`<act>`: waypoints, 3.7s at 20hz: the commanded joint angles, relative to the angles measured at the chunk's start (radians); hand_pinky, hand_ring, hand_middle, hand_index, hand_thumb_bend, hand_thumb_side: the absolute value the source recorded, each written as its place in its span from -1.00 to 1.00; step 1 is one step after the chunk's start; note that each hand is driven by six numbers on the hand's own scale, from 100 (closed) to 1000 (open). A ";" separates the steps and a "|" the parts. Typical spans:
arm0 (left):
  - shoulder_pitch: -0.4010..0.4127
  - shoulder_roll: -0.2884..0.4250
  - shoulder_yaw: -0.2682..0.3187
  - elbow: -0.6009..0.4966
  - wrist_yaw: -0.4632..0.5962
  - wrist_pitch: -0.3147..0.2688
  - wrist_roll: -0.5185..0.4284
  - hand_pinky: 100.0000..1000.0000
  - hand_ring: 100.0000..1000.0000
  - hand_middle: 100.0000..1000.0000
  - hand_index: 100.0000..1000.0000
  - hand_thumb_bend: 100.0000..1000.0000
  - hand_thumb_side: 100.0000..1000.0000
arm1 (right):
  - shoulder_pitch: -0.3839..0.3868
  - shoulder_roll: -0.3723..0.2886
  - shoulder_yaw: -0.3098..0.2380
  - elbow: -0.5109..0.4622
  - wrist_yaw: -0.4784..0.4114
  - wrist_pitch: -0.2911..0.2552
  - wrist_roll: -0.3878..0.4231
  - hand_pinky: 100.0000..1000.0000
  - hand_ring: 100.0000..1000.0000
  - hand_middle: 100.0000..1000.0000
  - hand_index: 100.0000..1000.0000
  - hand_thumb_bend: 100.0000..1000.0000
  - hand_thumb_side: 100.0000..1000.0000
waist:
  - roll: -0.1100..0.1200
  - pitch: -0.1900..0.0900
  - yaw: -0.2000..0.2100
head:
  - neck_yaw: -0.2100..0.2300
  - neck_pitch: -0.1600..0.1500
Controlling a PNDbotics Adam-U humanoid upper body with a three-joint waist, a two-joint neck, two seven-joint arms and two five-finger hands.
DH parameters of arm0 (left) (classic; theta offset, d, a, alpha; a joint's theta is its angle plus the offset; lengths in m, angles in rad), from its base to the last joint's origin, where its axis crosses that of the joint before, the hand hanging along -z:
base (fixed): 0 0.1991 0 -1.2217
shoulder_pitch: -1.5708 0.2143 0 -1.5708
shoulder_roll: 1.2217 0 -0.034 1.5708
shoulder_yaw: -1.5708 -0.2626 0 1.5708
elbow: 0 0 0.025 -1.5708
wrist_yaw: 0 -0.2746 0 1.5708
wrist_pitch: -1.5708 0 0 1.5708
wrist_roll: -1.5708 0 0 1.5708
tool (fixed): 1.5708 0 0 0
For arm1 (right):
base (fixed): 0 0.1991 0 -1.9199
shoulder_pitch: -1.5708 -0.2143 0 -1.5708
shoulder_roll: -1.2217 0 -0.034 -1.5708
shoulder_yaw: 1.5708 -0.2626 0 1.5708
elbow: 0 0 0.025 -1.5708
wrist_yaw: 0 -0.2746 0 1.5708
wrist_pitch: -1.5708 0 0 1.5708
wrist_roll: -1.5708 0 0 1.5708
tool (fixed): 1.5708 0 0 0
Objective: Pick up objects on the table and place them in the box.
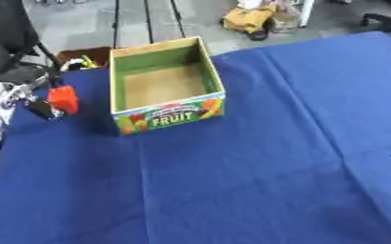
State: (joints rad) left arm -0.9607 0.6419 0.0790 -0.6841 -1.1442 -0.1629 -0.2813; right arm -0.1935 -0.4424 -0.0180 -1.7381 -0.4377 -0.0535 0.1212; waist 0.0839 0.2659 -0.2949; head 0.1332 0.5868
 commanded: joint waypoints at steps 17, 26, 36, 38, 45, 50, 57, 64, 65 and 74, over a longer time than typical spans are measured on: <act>-0.005 0.001 0.003 0.005 0.034 0.007 0.047 -0.07 -0.22 -0.30 0.17 -0.11 -0.95 | -0.014 -0.018 -0.003 -0.026 0.004 -0.002 0.008 -0.19 0.20 0.10 0.52 -1.00 0.01 | -0.009 -0.005 0.001 | -0.006 -0.016; -0.049 -0.007 -0.026 -0.139 0.231 -0.053 0.021 -0.16 -0.33 -0.46 -0.02 -0.16 -0.92 | -0.003 -0.020 -0.007 -0.023 -0.001 -0.003 0.004 -0.19 0.20 0.10 0.52 -1.00 0.02 | -0.014 -0.037 0.010 | -0.017 -0.006; -0.147 -0.201 -0.107 -0.219 0.203 -0.079 -0.047 -0.10 -0.28 -0.42 0.02 -0.21 -0.88 | -0.010 -0.017 0.004 -0.021 -0.015 0.000 0.015 -0.18 0.20 0.10 0.52 -1.00 0.02 | -0.021 -0.061 -0.028 | 0.013 -0.010; -0.139 -0.231 -0.104 -0.183 0.160 -0.066 -0.035 -0.09 -0.26 -0.41 0.03 -0.26 -0.89 | -0.015 -0.015 0.006 -0.021 -0.016 0.001 0.017 -0.18 0.20 0.10 0.52 -1.00 0.02 | -0.020 -0.057 -0.039 | 0.021 -0.016; -0.113 -0.262 -0.080 -0.073 0.049 -0.008 0.036 -0.03 -0.20 -0.32 0.14 -0.24 -0.86 | -0.020 -0.011 0.006 -0.021 -0.015 0.004 0.018 -0.18 0.20 0.10 0.52 -1.00 0.02 | -0.006 -0.047 -0.055 | 0.022 -0.021; -0.110 -0.262 -0.080 -0.063 0.021 -0.009 0.038 0.44 0.45 0.44 0.65 0.49 -0.17 | -0.019 -0.010 0.006 -0.020 -0.016 0.005 0.018 -0.18 0.20 0.10 0.52 -1.00 0.02 | -0.003 -0.053 -0.053 | 0.023 -0.022; -0.083 -0.217 -0.067 -0.262 0.209 -0.036 0.237 0.60 0.71 0.72 0.78 0.73 0.60 | -0.005 -0.010 -0.004 -0.018 -0.020 0.002 0.009 -0.18 0.20 0.10 0.52 -1.00 0.03 | -0.016 -0.072 -0.014 | 0.003 -0.012; 0.243 -0.119 -0.054 -0.776 0.944 -0.020 0.506 0.28 0.49 0.47 0.56 0.59 0.62 | 0.006 -0.006 -0.027 -0.017 -0.020 -0.005 -0.014 -0.18 0.21 0.11 0.52 -1.00 0.03 | -0.029 -0.082 0.114 | -0.050 -0.012; 0.309 -0.114 -0.052 -0.829 1.031 -0.005 0.512 0.26 0.48 0.46 0.55 0.56 0.64 | 0.006 -0.006 -0.030 -0.017 -0.020 -0.006 -0.017 -0.18 0.21 0.11 0.52 -1.00 0.03 | -0.030 -0.083 0.130 | -0.058 -0.013; 0.706 -0.258 0.013 -0.965 1.366 0.041 0.513 0.20 0.43 0.40 0.53 0.47 0.68 | 0.001 -0.007 -0.034 -0.016 -0.029 -0.009 -0.026 -0.16 0.23 0.11 0.52 -1.00 0.04 | -0.045 -0.091 0.224 | -0.092 -0.015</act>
State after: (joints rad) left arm -0.2497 0.3846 0.0733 -1.6224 0.1971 -0.1235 0.2344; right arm -0.1812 -0.4334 -0.0432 -1.7411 -0.4569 -0.0610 0.0964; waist 0.0421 0.1902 -0.0705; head 0.0427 0.5781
